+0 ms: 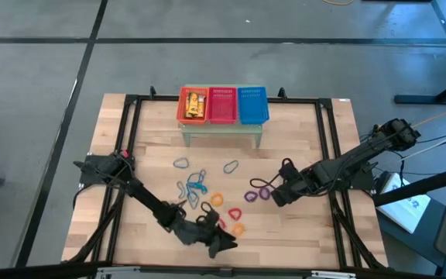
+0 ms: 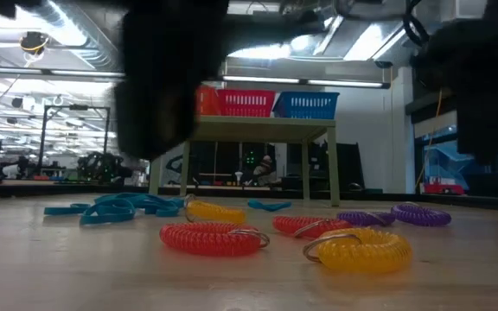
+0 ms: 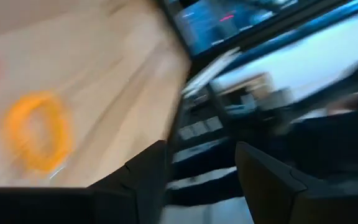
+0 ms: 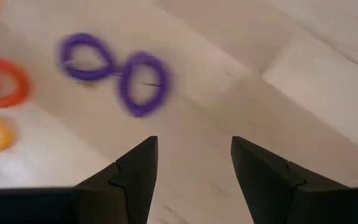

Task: Pick & Place Office Desk Supplies
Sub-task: Put the violet spring keychain into the red bin on the shelf

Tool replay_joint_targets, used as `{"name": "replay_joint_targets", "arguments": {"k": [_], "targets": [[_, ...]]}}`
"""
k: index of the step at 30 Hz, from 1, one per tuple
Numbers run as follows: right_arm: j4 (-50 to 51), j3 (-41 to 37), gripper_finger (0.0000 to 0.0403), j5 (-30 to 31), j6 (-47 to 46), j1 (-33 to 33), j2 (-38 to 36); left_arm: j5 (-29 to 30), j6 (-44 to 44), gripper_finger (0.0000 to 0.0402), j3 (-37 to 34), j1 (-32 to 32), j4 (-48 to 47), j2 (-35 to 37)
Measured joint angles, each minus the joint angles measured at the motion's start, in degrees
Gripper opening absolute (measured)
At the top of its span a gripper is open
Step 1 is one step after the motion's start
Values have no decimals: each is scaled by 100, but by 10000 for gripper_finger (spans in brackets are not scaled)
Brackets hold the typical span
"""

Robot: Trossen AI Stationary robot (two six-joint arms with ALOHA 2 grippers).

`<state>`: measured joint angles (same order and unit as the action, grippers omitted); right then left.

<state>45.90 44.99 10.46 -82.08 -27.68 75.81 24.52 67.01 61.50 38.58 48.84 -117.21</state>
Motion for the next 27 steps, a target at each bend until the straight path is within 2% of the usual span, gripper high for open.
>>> {"name": "replay_joint_targets", "arguments": {"k": [3,7,10,14,16,20,24,27], "targets": [[-12,0,206,-27,-251,45,0,-18,-349,193,-297,-95,852,56],[-323,0,206,115,-297,140,8,245,-295,193,-803,-139,959,280],[-326,0,206,155,-294,235,137,620,-394,189,-1253,-135,971,754],[-362,0,206,36,-269,278,556,1189,-800,184,-2016,-135,874,1729],[-669,0,206,-55,-252,278,804,1466,-903,183,-2354,-100,493,2369],[-1309,0,206,-111,-121,318,1200,1860,-744,182,-2738,18,-1232,3664],[-1235,0,206,-261,16,442,1373,2160,-523,182,-2689,206,-2924,4727],[-1125,0,206,-268,26,550,1382,2329,-519,182,-2670,303,-3616,5156]]}}
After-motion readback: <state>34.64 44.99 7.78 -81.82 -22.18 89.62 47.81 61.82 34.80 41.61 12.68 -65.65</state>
